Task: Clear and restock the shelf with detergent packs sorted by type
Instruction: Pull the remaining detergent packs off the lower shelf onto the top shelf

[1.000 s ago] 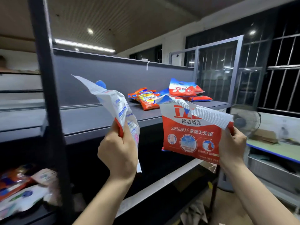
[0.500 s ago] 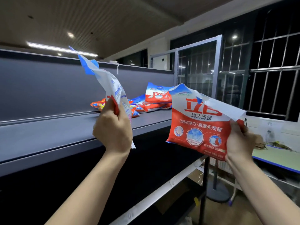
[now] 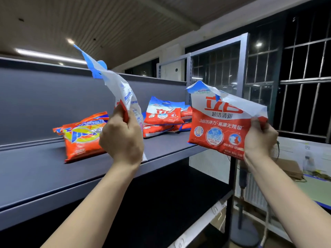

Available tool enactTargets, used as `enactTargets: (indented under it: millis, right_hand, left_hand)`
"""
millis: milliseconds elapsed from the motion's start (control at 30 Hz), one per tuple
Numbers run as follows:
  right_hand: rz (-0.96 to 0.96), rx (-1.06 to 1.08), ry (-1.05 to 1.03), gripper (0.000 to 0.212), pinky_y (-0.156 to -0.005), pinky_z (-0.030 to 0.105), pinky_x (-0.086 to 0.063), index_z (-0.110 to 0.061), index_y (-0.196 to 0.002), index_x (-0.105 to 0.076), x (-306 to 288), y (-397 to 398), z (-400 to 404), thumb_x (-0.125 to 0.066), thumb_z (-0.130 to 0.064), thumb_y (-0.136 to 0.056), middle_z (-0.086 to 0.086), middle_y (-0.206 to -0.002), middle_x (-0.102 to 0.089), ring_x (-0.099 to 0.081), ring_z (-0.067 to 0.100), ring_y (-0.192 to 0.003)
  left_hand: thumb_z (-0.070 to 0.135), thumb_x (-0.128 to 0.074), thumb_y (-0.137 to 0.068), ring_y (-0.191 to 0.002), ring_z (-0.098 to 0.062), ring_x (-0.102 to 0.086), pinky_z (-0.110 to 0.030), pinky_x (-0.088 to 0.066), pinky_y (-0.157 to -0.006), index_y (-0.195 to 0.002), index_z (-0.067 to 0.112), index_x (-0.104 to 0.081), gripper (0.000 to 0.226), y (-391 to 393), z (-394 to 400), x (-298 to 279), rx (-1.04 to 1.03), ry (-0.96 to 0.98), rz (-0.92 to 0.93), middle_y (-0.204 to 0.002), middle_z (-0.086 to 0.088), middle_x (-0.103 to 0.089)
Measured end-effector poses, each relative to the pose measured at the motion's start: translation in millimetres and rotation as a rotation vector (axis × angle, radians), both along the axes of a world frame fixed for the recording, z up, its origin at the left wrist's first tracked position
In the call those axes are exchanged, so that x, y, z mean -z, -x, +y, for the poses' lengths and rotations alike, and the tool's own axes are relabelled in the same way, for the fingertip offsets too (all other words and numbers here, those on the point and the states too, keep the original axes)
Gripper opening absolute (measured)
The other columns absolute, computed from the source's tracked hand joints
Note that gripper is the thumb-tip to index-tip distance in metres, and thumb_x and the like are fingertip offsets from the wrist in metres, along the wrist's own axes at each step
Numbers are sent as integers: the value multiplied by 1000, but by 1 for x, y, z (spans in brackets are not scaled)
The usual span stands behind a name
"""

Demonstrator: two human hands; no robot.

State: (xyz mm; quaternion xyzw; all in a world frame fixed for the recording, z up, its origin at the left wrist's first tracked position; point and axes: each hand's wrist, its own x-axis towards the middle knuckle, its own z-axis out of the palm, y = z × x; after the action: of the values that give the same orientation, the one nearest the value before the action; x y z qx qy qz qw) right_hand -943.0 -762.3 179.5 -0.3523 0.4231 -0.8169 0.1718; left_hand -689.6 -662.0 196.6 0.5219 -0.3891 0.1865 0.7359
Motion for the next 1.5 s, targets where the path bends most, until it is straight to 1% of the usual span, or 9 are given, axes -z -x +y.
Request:
enactTargets:
  millis: [300,433,567,667,767,967,1100,1267,1500]
  right_hand:
    - [34,-60,-56,56,-77,47,-56,-22,-73,-57,1,-1,-132,-40,-75,-81,2,-87,-69,-67,25,-78]
    - [150,-94,-108,49,-74,38,-52,-14,-80,-57,-15,3,-207,-41,-58,-93,8,-87,-66,-63,28,-78]
    - [515,-6,-308,31,-86,44,-42,-3,-112,-54,-23,3,-285,-50,-29,-95,19,-121,-53,-53,39,-108]
    - [890,165,-517,61,-93,43,-35,-8,-138,-33,-5,3,-331,-64,-21,-87,14,-131,-42,-41,31,-119]
    - [1130,170,-490,41,-92,39,-36,-12,-130,-45,0,2,-341,-56,-19,-91,10,-127,-48,-43,28,-117]
    - [1431,-165,-393,66,-105,45,-29,-16,-133,-46,15,0,-328,-43,-62,-86,8,-138,-48,-43,30,-127]
    - [1457,-217,-387,67,-111,48,-18,-20,-137,-40,19,0,-336,-37,-63,-87,6,-141,-44,-37,27,-131]
    - [1435,-275,-369,63,-110,47,-21,-19,-128,-46,21,1,-344,-39,-64,-85,3,-136,-47,-39,27,-126]
    - [1413,-308,-363,65,-110,48,-22,-17,-129,-46,19,0,-345,-41,-63,-83,6,-138,-45,-38,27,-129]
  left_hand:
    - [34,-48,-97,-68,-27,-38,-31,-26,-62,-103,13,-68,29,28,-84,9,-98,-63,25,-81,-17,-65]
    - [34,-49,-97,-67,-31,-39,-32,-28,-62,-95,13,-67,28,45,-126,7,-177,-74,41,-73,-17,-61]
    - [35,-48,-97,-66,-33,-38,-33,-27,-61,-79,12,-60,31,61,-163,2,-257,-107,57,-69,-15,-56]
    - [34,-48,-97,-65,-32,-37,-33,-25,-60,-71,16,-50,31,74,-187,-1,-330,-118,25,-70,-18,-58]
    - [37,-46,-97,-69,-31,-39,-32,-22,-61,-85,10,-62,34,82,-217,-10,-410,-161,-33,-82,-19,-64]
    - [39,-46,-97,-82,-48,-56,-37,-29,-64,-100,11,-62,32,78,-298,-51,-576,-246,-237,-93,-24,-65]
    - [20,-64,-87,-57,-39,-60,-33,-38,-48,-95,13,-66,10,65,-367,-63,-665,-260,-596,-75,-16,-66]
    - [39,-46,-91,-105,-29,-58,-37,-44,-83,-109,29,-60,25,58,-428,-33,-324,-1023,-887,-118,0,-64]
    - [44,-49,-88,-124,-27,-44,-43,-33,-99,-127,26,-51,42,71,-408,-32,-257,-1073,-668,-135,-4,-51]
